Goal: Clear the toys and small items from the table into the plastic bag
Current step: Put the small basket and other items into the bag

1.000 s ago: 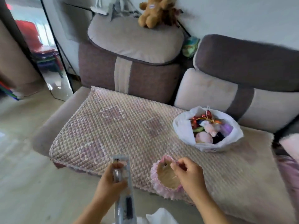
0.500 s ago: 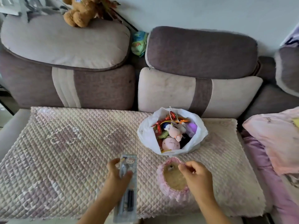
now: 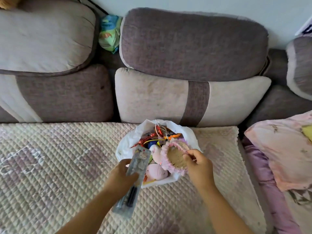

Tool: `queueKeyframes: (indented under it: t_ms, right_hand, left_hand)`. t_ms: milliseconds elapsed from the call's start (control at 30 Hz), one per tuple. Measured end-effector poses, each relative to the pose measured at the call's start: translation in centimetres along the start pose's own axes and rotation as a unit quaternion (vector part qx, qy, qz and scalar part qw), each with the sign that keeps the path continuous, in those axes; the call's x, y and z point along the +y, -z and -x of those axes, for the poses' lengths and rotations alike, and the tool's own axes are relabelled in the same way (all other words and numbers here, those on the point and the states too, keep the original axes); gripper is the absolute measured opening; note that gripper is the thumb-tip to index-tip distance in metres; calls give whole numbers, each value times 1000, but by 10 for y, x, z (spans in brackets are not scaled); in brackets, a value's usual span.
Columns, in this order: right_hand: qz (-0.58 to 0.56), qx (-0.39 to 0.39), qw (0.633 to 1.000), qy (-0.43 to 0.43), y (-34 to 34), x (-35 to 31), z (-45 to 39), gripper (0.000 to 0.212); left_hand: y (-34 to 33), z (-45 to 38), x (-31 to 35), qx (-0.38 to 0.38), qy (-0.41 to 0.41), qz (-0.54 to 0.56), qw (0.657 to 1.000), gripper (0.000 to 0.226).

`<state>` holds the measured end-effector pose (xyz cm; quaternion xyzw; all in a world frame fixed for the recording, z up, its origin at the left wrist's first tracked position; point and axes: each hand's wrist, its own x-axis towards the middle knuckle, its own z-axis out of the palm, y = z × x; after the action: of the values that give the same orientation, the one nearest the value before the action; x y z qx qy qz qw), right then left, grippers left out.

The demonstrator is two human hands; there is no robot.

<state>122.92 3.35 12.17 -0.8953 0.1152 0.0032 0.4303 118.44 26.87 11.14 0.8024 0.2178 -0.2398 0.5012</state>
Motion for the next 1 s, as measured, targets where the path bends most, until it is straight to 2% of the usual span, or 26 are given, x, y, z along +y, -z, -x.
queueKeyframes:
  t_ms: [100, 200, 333, 467, 567, 633, 700, 733, 800, 867, 933, 1000]
  right_hand:
    - [4, -12, 1000, 13, -9, 7, -47, 7]
    - [9, -35, 999, 31, -21, 20, -91, 7]
    - [-4, -49, 996, 69, -34, 30, -136, 6]
    - [74, -76, 984, 143, -48, 49, -152, 7]
    - [176, -147, 962, 149, -54, 74, -154, 22]
    - [238, -209, 936, 156, -52, 84, -156, 24]
    - [243, -265, 915, 184, -47, 91, -161, 26]
    - [212, -282, 916, 191, -43, 93, -163, 29]
    - [112, -263, 943, 171, -34, 92, -168, 36]
    - [45, -161, 971, 169, -29, 93, -181, 38]
    - [49, -102, 983, 145, -33, 96, -200, 30]
    - [97, -118, 984, 91, -42, 102, -219, 17]
  left_hand:
    - [-17, -29, 16, 13, -3, -9, 1000, 43]
    - [-37, -64, 32, 58, 15, -18, 998, 48]
    - [-59, -105, 51, 84, 32, -29, 996, 45]
    - [-76, -142, 67, 132, 37, 2, 990, 45]
    - [-85, -164, 77, 179, 29, 13, 983, 44]
    - [-90, -177, 82, 202, 23, 29, 979, 44]
    - [-97, -188, 87, 190, 20, 17, 981, 48]
    - [-101, -192, 88, 178, 19, -4, 984, 49]
    - [-108, -197, 87, 159, 15, -37, 987, 49]
    - [-110, -203, 84, 134, 18, -52, 989, 43]
    - [-107, -209, 82, 94, 31, -70, 993, 35]
    - [-100, -218, 80, 79, 49, -58, 994, 28]
